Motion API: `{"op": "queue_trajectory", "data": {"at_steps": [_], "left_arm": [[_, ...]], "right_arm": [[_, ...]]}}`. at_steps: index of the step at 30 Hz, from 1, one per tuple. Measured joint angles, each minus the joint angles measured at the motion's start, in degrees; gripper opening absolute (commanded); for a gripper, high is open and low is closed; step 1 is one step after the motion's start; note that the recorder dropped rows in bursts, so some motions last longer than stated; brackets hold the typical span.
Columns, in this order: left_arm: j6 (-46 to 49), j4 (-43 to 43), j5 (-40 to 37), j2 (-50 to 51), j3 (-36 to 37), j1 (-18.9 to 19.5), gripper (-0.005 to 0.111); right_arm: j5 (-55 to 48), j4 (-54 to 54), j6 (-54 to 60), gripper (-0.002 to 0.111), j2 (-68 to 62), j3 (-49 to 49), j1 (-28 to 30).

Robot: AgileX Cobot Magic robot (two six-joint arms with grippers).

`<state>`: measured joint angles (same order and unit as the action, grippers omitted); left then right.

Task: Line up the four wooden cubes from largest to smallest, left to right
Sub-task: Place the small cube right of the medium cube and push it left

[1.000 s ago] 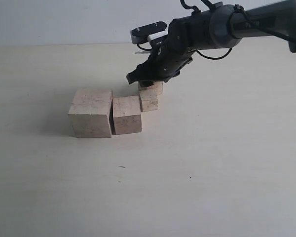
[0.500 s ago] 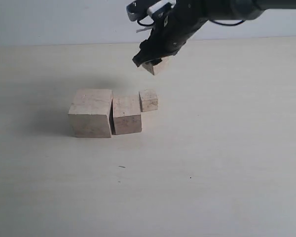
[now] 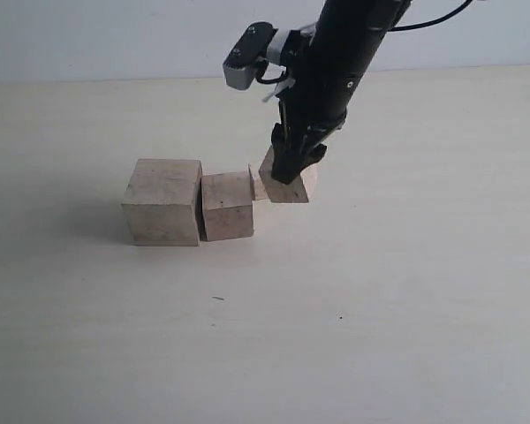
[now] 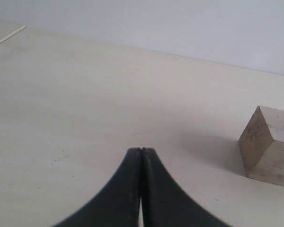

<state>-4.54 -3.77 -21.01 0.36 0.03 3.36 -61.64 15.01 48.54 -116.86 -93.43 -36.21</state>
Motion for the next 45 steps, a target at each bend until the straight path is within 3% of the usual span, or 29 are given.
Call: {"op": "queue_trajectory", "data": {"at_steps": [16, 22, 30, 45], "left_arm": [[0.0, 0.0, 0.0, 0.0, 0.0, 0.0, 0.000], [0.0, 0.0, 0.0, 0.0, 0.0, 0.0, 0.000], [0.0, 0.0, 0.0, 0.0, 0.0, 0.0, 0.000], [0.0, 0.0, 0.0, 0.0, 0.0, 0.0, 0.000]], "right_arm": [[-3.0, -2.5, 4.4, 0.000, -1.3, 0.0, 0.2], [-3.2, 0.6, 13.4, 0.000, -1.3, 0.0, 3.5], [-7.7, 17.0, 34.9, 0.000, -3.8, 0.0, 8.8], [-7.6, 23.1, 49.1, 0.000, -13.6, 0.0, 9.0]]}}
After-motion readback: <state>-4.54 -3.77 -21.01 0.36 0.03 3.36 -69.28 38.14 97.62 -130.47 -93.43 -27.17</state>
